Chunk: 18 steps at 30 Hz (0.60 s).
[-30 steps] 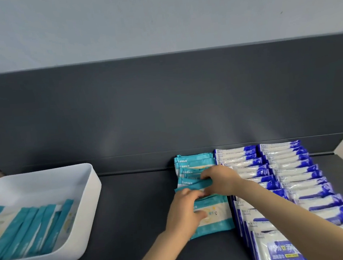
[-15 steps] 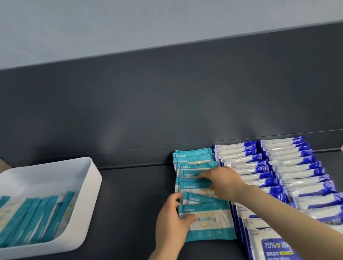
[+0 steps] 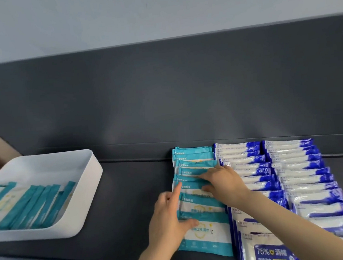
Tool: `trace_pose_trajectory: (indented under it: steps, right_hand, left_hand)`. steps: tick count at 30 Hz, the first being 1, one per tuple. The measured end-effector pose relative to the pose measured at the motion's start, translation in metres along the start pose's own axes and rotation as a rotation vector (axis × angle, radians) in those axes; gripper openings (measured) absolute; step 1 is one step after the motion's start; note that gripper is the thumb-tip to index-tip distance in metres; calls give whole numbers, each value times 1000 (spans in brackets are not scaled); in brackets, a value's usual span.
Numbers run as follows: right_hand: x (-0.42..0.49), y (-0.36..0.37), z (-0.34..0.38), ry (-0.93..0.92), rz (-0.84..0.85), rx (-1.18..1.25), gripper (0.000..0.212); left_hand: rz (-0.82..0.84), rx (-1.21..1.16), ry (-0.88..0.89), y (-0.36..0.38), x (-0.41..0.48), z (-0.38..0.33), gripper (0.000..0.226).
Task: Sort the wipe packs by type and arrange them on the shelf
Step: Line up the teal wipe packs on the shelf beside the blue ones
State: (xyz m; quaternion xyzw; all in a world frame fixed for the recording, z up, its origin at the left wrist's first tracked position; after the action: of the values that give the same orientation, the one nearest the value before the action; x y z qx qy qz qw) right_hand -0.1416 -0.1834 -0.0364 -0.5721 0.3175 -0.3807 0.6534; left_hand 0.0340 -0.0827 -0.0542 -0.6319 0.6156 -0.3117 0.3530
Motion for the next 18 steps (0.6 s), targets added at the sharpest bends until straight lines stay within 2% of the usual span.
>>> trace_pose_trajectory:
  steps: [2,4,8,14,18]
  right_hand:
    - [-1,1,0,-18,-20,-57,29]
    - [-2,2,-1,-38,-13,-93,30]
    - [2,3,-6,-9,-1,-27,31]
    - [0,-2,2,25,-50,15,30]
    - [5,-13,23,-20,-81,41,35]
  left_hand:
    - [31,71,58,-3,3,-4,87]
    - [53,77,34,-3,3,-4,80]
    - [51,-1,-31,-2,0,-1,77]
    - [53,-46,-21,-9,2,0,67]
    - [4,-66,-9,-31,4,14,51]
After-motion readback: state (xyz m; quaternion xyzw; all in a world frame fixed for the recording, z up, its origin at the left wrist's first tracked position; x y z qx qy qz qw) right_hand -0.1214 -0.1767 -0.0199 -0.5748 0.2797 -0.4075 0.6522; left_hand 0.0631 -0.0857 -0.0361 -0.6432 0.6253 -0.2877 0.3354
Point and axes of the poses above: each hand's wrist, its own x-axis towards the middle knuckle, its own y-axis out of the palm, z = x × y, the point moved 1 cm from there along x, towards the middle knuckle, and after that the axes turned 2 degrees about -z, right-handed, at the moved point
